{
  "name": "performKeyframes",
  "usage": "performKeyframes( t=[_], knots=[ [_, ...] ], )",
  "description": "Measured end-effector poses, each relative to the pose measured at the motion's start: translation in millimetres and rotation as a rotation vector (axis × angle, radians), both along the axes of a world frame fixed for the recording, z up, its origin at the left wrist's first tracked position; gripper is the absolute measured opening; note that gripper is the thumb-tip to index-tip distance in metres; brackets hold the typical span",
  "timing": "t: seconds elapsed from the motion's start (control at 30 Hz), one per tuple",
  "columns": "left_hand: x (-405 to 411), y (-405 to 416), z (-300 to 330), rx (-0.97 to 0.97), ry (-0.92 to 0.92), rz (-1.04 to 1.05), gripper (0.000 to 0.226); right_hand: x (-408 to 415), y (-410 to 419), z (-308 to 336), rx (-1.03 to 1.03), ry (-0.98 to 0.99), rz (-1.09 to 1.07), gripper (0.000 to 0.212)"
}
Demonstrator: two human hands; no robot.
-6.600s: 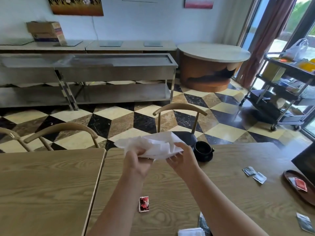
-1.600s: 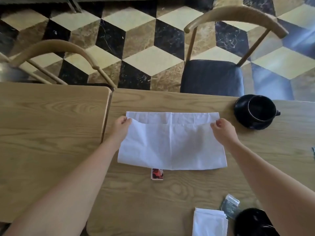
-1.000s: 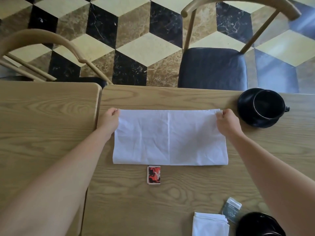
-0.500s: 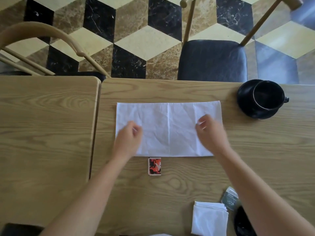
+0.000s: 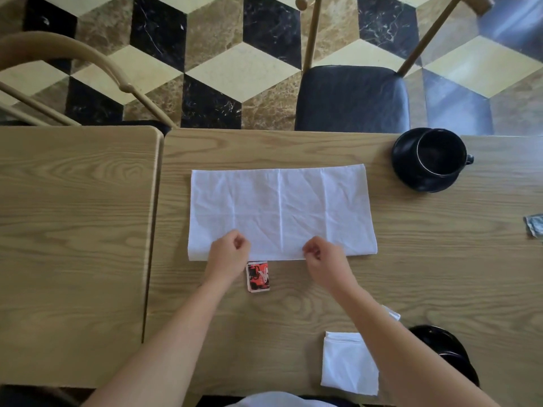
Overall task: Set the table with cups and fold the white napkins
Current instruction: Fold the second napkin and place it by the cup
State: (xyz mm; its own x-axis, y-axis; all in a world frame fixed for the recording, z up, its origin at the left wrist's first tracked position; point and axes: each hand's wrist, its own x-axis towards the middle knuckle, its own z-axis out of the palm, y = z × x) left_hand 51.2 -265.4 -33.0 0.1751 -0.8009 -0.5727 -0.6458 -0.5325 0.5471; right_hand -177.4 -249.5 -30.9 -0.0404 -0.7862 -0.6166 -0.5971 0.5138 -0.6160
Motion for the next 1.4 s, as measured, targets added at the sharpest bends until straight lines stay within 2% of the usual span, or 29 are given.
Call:
performKeyframes(
  t=[0.07, 0.17, 0.33, 0.47, 0.57, 0.7, 0.8, 0.9, 0.97, 1.07, 1.2, 1.33, 1.4],
  knots=[
    [22, -1, 0, -0.010, -0.087, 0.084, 0.017, -29, -1, 1, 0.013, 0.077, -0.059, 0.022],
    [54, -1, 0, 0.031, -0.107, 0.200, 0.017, -68, -3, 2, 0.053, 0.181, -0.150, 0.017],
    [67, -9, 1, 0.120, -0.076, 0.298, 0.020, -83, -11, 7, 0.113, 0.156, -0.143, 0.017],
    [53, -5, 10, 0.036, 0.013, 0.469, 0.017, -86, -23, 13, 0.191, 0.113, -0.106, 0.012],
    [8, 7, 21, 0.020, 0.253, 0.667, 0.010, -90, -65, 21, 0.030, 0.225, -0.025, 0.024],
    [-76, 17, 19, 0.358, 0.728, 1.102, 0.015, -76, -145, 25, -0.284, 0.430, 0.319, 0.044],
    [-122, 17, 21, 0.558, 0.956, 1.241, 0.010, -60, -185, 22, -0.251, 0.530, 0.578, 0.052],
    [-144, 9, 22, 0.689, 1.014, 1.252, 0.025, -50, -199, 16, -0.110, 0.645, 0.710, 0.043],
    [-151, 7, 25, 0.823, 1.016, 1.158, 0.036, -46, -197, 18, -0.072, 0.761, 0.750, 0.030],
    [-153, 15, 27, 0.939, 0.981, 1.021, 0.045, -39, -184, 28, 0.008, 0.863, 0.812, 0.028],
    [-148, 27, 38, 0.856, 1.058, 1.068, 0.046, -29, -156, 59, 0.189, 0.585, 0.741, 0.015],
    [-135, 41, 58, 0.692, 1.224, 1.121, 0.060, -15, -122, 119, 0.236, 0.322, 0.686, 0.010],
    [-123, 49, 69, 0.619, 1.252, 1.128, 0.068, -7, -102, 147, 0.240, 0.239, 0.632, 0.016]
  ],
)
